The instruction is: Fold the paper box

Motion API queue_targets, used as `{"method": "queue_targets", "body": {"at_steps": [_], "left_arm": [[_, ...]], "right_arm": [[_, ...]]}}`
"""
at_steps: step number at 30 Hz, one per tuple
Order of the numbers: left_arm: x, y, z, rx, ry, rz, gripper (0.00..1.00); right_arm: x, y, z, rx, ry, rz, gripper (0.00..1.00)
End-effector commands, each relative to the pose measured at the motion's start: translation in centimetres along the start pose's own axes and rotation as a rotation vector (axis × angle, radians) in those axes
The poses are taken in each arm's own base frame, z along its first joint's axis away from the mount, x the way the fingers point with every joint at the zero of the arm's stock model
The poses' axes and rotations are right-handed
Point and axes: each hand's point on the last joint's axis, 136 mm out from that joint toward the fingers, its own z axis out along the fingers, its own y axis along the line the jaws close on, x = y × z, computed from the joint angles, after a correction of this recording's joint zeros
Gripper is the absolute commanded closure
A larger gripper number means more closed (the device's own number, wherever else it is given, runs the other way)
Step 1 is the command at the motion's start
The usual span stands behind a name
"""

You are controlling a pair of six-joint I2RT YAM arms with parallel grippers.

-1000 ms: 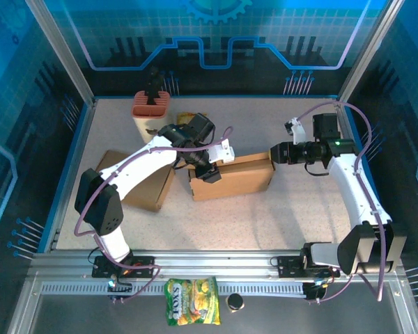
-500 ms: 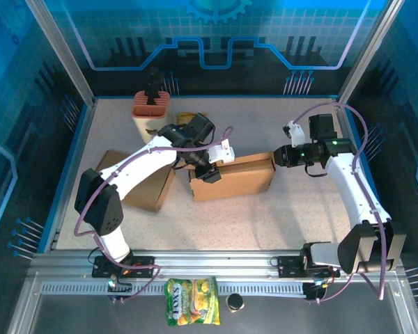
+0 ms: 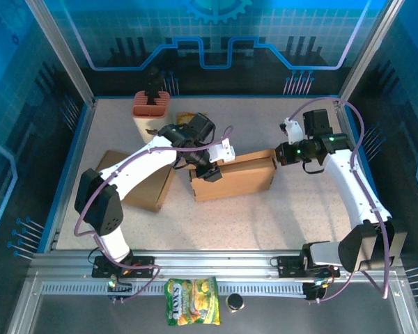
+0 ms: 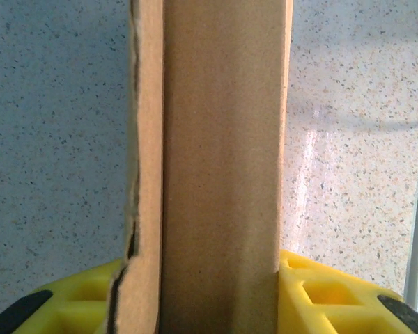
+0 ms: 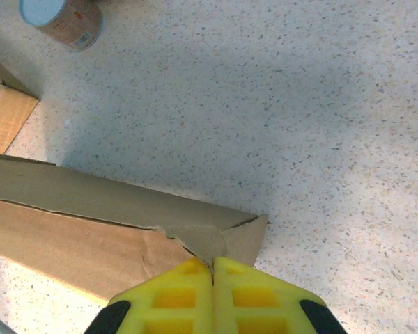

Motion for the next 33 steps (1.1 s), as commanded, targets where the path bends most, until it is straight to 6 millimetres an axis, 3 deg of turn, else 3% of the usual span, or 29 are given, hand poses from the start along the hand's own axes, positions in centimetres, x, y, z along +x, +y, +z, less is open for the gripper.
{"method": "queue_targets", "body": {"at_steps": [1,6,14,33], "left_arm": [[-0.4,1.5,-0.2,-0.059,0.003,-0.037,0.63],[-0.3,2.2,-0.1,-0.101,0.022,-0.055,0.64],[-0.2,2.3,0.4,-0.097,0.036,-0.085,0.65],[-0.1,2.1,-0.3,-0.07,0.01,-0.084,0.63]], "right_arm": [[0.2,0.3,-0.6,0.043,0.03,0.069,1.0],[0.8,1.5,-0.8,0.015,0.068,0.17,1.0],[1.0,3.6,-0.3,-0.015,0.09,0.145,1.0],[2.2,0.6,0.6,0.065,0.048,0.009,1.0]]}}
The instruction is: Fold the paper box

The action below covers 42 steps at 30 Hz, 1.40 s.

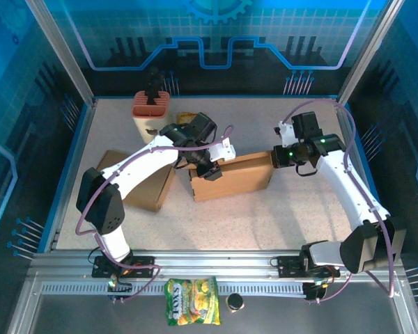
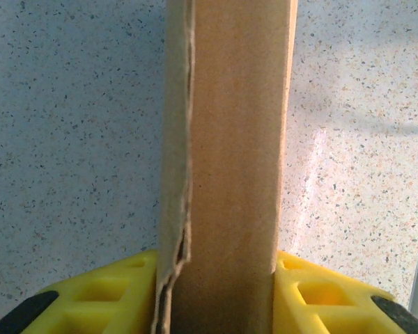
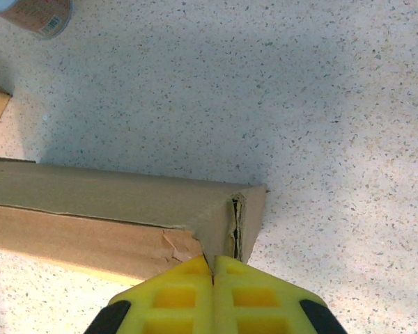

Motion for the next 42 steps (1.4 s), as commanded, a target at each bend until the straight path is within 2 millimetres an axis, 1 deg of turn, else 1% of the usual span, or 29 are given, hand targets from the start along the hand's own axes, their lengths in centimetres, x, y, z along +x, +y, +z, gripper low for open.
{"method": "queue_targets", "body": {"at_steps": [1,6,9,14,18,22,25,30,33,35,36,38,40,42], "left_arm": [[-0.6,1.5,-0.5,-0.033,-0.026,-0.037,0.63],[-0.6,1.6,-0.6,-0.035,-0.028,-0.04,0.6],[-0.6,1.6,-0.5,-0.035,-0.028,-0.039,0.59],[-0.9,2.0,-0.7,-0.041,-0.045,-0.061,0.53],[-1.7,2.1,-1.6,-0.049,-0.091,-0.094,0.44],[-2.3,1.9,-2.6,-0.068,-0.145,-0.111,0.33],[-2.2,2.0,-3.1,-0.084,-0.175,-0.134,0.26],[-2.6,2.5,-4.9,-0.133,-0.252,-0.188,0.19],[-3.1,2.9,-6.6,-0.182,-0.302,-0.217,0.19],[-3.3,3.5,-8.1,-0.244,-0.339,-0.267,0.22],[-3.2,3.8,-9.0,-0.26,-0.358,-0.302,0.23],[-2.7,4.1,-10.7,-0.279,-0.396,-0.382,0.3],[-1.3,4.1,-11.7,-0.263,-0.397,-0.503,0.38],[0.8,3.6,-12.0,-0.245,-0.349,-0.61,0.41]], "right_arm": [[0.9,-0.5,-0.4,0.011,-0.002,-0.038,1.0],[0.7,-0.7,-0.7,0.012,-0.029,-0.039,1.0],[1.0,-0.8,-0.1,0.015,-0.026,-0.031,1.0],[1.7,-0.6,0.8,0.023,-0.02,-0.022,1.0],[1.7,-1.1,0.8,0.054,-0.025,-0.001,1.0],[1.2,-0.8,0.4,0.052,-0.037,0.007,1.0],[1.0,-0.5,0.4,0.051,-0.036,0.007,1.0],[0.8,-0.1,0.3,0.052,-0.036,0.009,1.0],[0.7,0.1,0.3,0.058,-0.028,0.013,1.0],[0.7,0.3,0.4,0.056,-0.019,0.021,1.0],[0.8,0.4,0.5,0.058,-0.014,0.024,1.0],[0.9,0.4,0.7,0.061,-0.008,0.03,1.0],[1.0,0.4,0.7,0.062,-0.002,0.034,1.0],[1.0,0.5,0.7,0.06,0.001,0.035,1.0]]}}
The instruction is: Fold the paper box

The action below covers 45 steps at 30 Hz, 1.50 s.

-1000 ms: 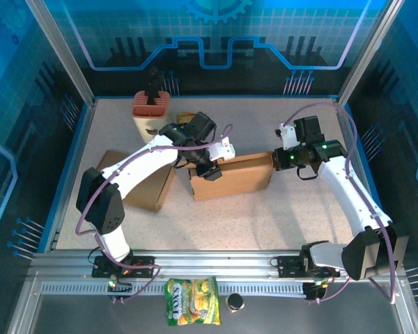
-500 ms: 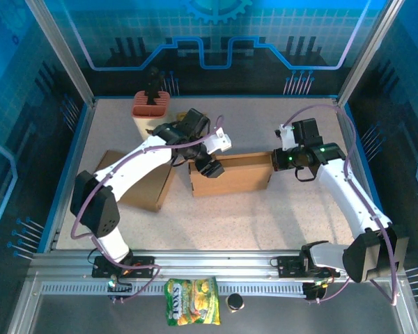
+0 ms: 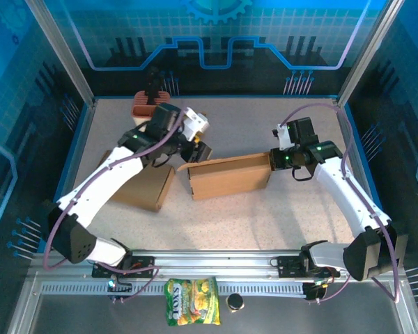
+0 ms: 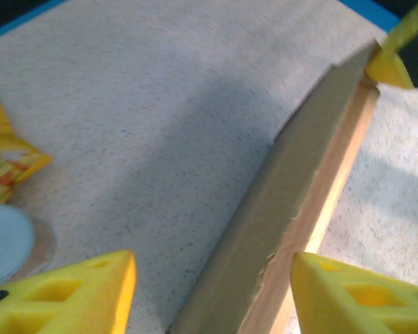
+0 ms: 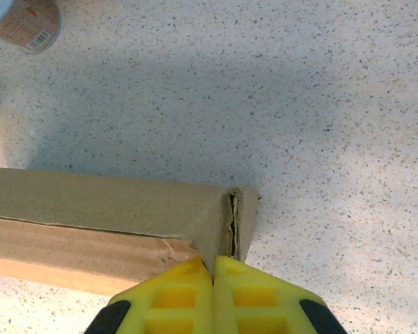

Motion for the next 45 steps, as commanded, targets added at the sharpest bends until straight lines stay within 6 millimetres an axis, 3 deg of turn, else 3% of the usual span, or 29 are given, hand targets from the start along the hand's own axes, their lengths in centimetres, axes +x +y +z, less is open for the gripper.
{"method": "queue_targets", "body": {"at_steps": [1,6,11,15,21,25,36,45], "left_arm": [[3.1,1.1,-2.0,-0.042,0.096,-0.234,0.41],[7.3,0.1,-4.3,-0.039,0.232,-0.257,0.46],[8.9,-0.3,-5.4,-0.04,0.237,-0.185,0.47],[9.8,-0.1,-5.0,-0.046,0.287,-0.176,0.54],[9.6,1.0,-3.7,-0.077,0.293,-0.175,0.56],[9.1,2.0,-3.3,-0.121,0.288,-0.139,0.52],[9.1,2.7,-1.6,-0.124,0.308,-0.137,0.53],[9.3,2.5,-0.9,-0.096,0.333,-0.15,0.7]], "right_arm": [[0.9,0.2,0.0,0.013,0.052,0.014,1.0],[1.0,0.3,0.1,0.008,0.064,0.018,1.0],[1.1,0.5,0.2,0.002,0.069,0.018,1.0],[1.1,0.5,0.2,-0.001,0.072,0.017,1.0],[1.1,0.6,0.1,-0.003,0.072,0.011,1.0],[1.3,0.6,0.1,-0.005,0.072,0.01,1.0],[1.4,0.7,0.2,-0.011,0.075,0.014,1.0],[1.3,0.7,0.1,-0.009,0.074,0.013,1.0]]}}
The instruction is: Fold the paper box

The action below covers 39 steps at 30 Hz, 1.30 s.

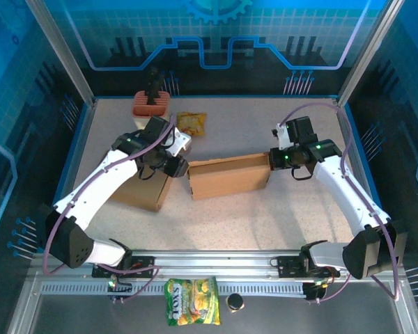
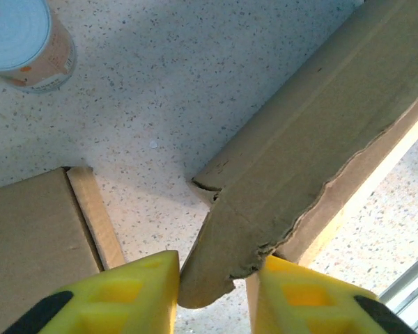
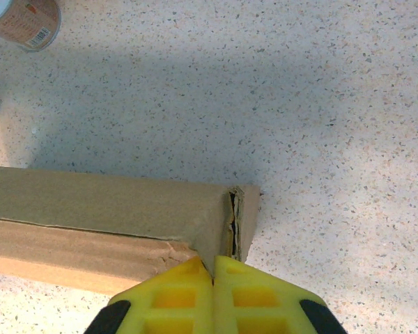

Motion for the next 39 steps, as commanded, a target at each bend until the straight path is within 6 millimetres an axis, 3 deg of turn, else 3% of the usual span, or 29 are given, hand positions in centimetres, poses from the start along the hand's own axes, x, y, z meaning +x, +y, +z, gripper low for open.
{"method": "queue_targets", "body": {"at_steps": [1,8,18,30,39], "left_arm": [[-1.0,-0.3,-0.3,0.018,-0.017,0.008,0.72],[-1.5,-0.9,-0.5,0.051,-0.02,-0.028,0.82],[-2.3,-2.0,-0.8,0.112,-0.004,-0.269,0.96],[-2.3,-2.4,-0.4,0.133,0.069,-0.358,1.0],[-1.1,-1.9,0.8,0.124,0.024,-0.301,1.0]], "right_arm": [[1.3,0.5,0.1,-0.007,0.058,0.005,1.0],[1.5,0.5,0.0,-0.007,0.054,0.02,1.0],[1.7,1.9,0.2,-0.024,0.029,0.047,1.0],[1.9,2.0,0.4,-0.026,0.033,0.054,1.0],[2.2,1.8,0.7,-0.022,0.031,0.035,1.0]]}}
